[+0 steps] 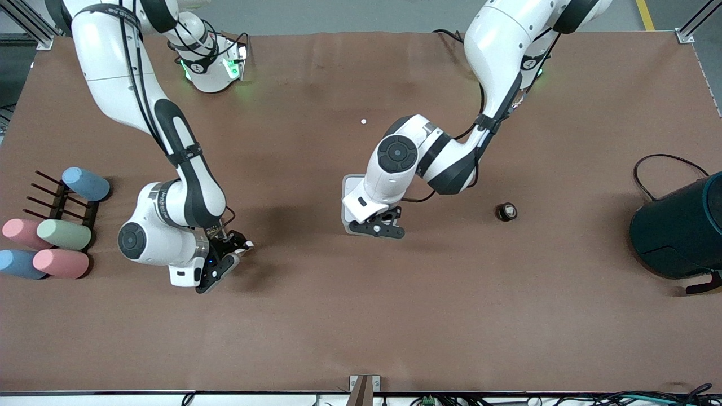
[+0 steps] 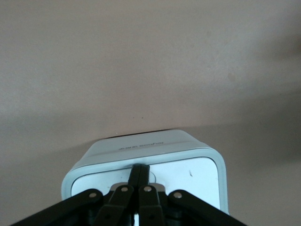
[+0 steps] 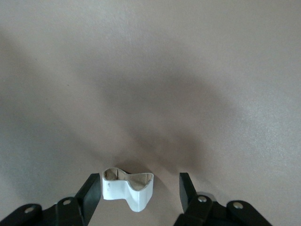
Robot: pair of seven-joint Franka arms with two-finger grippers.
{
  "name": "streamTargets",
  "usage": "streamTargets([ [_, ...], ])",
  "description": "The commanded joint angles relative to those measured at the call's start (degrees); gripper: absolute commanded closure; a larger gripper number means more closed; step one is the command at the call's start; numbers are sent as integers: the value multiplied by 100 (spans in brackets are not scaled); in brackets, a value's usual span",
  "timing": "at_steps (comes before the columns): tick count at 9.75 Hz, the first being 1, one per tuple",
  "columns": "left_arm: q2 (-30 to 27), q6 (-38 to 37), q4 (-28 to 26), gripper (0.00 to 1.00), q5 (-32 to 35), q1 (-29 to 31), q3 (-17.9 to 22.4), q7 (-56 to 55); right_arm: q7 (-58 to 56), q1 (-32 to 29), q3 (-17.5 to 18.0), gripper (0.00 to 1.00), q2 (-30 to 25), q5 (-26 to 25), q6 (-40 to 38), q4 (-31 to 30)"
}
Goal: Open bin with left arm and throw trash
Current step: 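Push the bin lid open with the left gripper while the right gripper grasps paper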
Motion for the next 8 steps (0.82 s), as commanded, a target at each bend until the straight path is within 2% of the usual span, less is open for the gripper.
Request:
streamTargets([
  [1,414,-30,96,100,-52,-38,6,54,-121,-65,31,32,30,41,-20,-32],
  [3,276,-91,122,99,-61,-29,6,28,-121,-65,31,46,30,41,-29,-58],
  [5,-206,-930,236,95,-96,75,-38,37,-95,-65,31,64,39,49,-37,-102],
  [7,-838,-1837,307,83,-96,434,-21,89,-59,-65,31,81,39,49,-46,-120],
  [8,-1120,-2067,298,69,-70,697,40,89,-42,-73,31,89,31,49,-46,-120],
])
